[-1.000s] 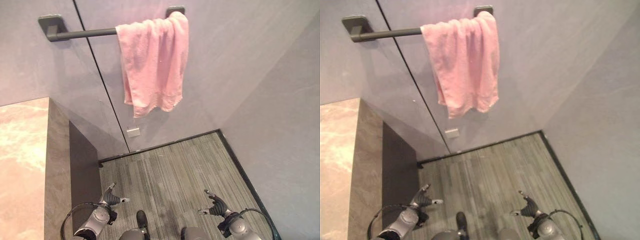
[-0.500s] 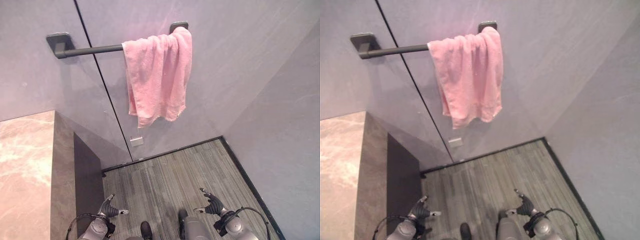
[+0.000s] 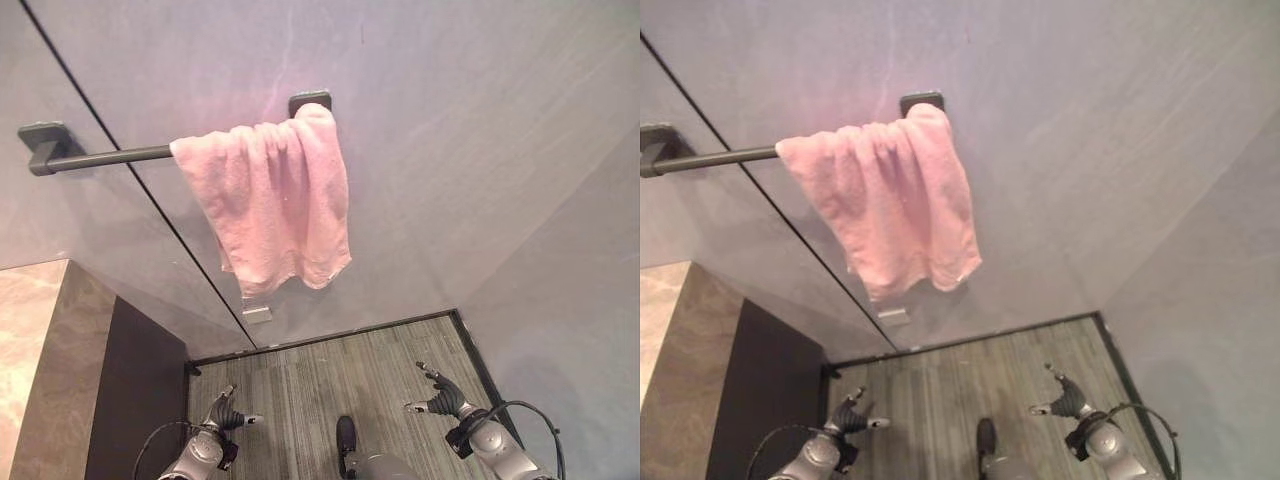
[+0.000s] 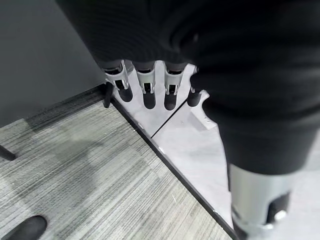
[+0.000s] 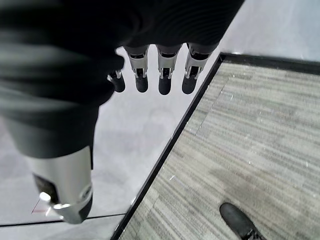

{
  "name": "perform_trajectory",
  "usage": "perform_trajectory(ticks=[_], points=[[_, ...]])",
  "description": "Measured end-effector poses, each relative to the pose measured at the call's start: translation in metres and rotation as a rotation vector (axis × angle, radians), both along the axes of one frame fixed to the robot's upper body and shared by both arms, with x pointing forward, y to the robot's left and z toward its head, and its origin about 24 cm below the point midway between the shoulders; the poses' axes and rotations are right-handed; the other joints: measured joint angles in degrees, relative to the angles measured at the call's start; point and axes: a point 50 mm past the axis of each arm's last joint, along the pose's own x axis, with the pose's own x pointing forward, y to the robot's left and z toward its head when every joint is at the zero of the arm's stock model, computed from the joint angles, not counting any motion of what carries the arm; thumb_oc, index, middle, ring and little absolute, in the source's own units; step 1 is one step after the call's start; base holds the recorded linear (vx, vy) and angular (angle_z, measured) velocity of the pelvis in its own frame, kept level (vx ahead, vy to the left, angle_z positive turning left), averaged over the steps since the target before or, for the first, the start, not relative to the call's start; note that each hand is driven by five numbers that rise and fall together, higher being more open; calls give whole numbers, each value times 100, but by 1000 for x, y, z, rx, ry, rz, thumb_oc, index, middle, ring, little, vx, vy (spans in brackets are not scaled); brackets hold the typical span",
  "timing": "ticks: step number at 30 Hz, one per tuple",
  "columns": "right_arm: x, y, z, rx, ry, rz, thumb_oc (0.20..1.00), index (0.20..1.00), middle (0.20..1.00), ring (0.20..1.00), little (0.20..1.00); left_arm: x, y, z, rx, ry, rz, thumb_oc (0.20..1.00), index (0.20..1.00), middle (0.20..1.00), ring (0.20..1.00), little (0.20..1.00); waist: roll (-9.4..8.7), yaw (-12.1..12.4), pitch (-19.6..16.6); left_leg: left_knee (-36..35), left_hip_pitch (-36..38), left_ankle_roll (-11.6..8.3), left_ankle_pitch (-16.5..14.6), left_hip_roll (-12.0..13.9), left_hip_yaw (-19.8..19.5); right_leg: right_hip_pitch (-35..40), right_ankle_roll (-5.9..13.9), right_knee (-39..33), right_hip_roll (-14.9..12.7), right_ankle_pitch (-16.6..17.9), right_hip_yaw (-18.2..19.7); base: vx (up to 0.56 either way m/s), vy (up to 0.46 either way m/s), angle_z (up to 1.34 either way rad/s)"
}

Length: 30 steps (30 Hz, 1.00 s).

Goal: Put brush and paste in cup on sink, flatten towel.

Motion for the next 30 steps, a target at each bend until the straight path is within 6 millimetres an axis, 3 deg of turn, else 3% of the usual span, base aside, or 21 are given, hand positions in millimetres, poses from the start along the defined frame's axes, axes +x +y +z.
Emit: perform_trajectory(ticks=[3,4,6,7,8,10,11,12,14,17,23,27,30], points=[[-7,-1,-4,-9,23,0,1000,1000,1000,1000,1000,0,0,0,0,-1,1,1000,1000,1000,1000,1000,-34,-14,45,370,-269,-99,31,78,80,2,-88,-15,13,-63,-68,90,34,14],[-8,-2,-4,-16,27,1,1000,1000,1000,1000,1000,1,0,1,0,-4,-2,1000,1000,1000,1000,1000,-20,-43,63,41,-228,-102,15,107,125,27,-113,-47,13,-79,-135,164,223,64],[-17,-5,-12,-35,61,-21,1000,1000,1000,1000,1000,17,-5,6,16,-24,-42,1000,1000,1000,1000,1000,-145,-170,150,-1178,-410,-389,255,445,547,116,-184,-156,1,-191,-211,168,234,82],[-15,-6,-12,-37,58,-27,1000,1000,1000,1000,1000,15,-6,5,11,-24,-43,1000,1000,1000,1000,1000,-113,-98,157,-1405,-431,-342,292,658,754,70,-173,-90,47,-183,-170,113,163,-12],[-7,-5,-9,-38,37,-30,1000,1000,1000,1000,1000,5,-6,0,7,1,-37,1000,1000,1000,1000,1000,-21,-108,131,-1425,-347,-296,337,702,721,106,-155,-88,76,-171,-102,132,182,-71],[-8,-12,-10,-63,52,-42,1000,1000,1000,1000,1000,-6,-14,-6,-17,27,-32,1000,1000,1000,1000,1000,236,-177,32,-1454,-64,-233,385,381,688,279,-126,-148,96,-150,26,167,241,-57],[-19,-15,-16,-67,88,-53,1000,1000,1000,1000,1000,-6,-18,-6,-31,23,-35,1000,1000,1000,1000,1000,458,-186,-94,-1463,144,14,459,122,725,362,-68,-155,164,-169,67,167,277,-33],[-23,-10,-20,-49,105,-67,1000,1000,1000,1000,1000,-7,-16,-6,-29,25,-21,1000,1000,1000,1000,1000,493,-157,-125,-1470,254,309,200,89,919,390,-29,-117,184,-139,177,145,257,-43],[-22,0,-22,-23,103,-52,1000,1000,1000,1000,1000,-8,-10,-6,-23,25,-3,1000,1000,1000,1000,1000,440,-69,-124,-1442,337,293,53,70,1001,345,53,-15,134,-155,332,30,71,-38],[-24,1,-24,-20,115,-60,1000,1000,1000,1000,1000,-12,-5,-7,-11,36,4,1000,1000,1000,1000,1000,295,-62,-157,-1442,323,450,-60,-145,1042,211,212,169,-87,-220,427,36,66,-8],[-24,3,-25,15,111,-103,1000,1000,1000,1000,1000,-25,-2,-11,-11,65,21,1000,1000,1000,1000,1000,274,23,-246,-1441,436,583,-143,-292,1088,286,345,208,-232,-280,468,14,15,-3],[-20,-8,-20,23,81,-166,1000,1000,1000,1000,1000,-31,-3,-12,-20,63,23,1000,1000,1000,1000,1000,328,54,-305,-1441,525,602,-155,-289,1073,403,348,161,-225,-275,466,-8,-4,1],[-12,-29,-4,29,7,-248,1000,1000,1000,1000,1000,-16,-3,2,-65,-36,26,1000,1000,1000,1000,1000,355,147,-324,-1441,514,602,-153,-290,1047,427,352,106,-225,-246,455,-41,-21,5]])
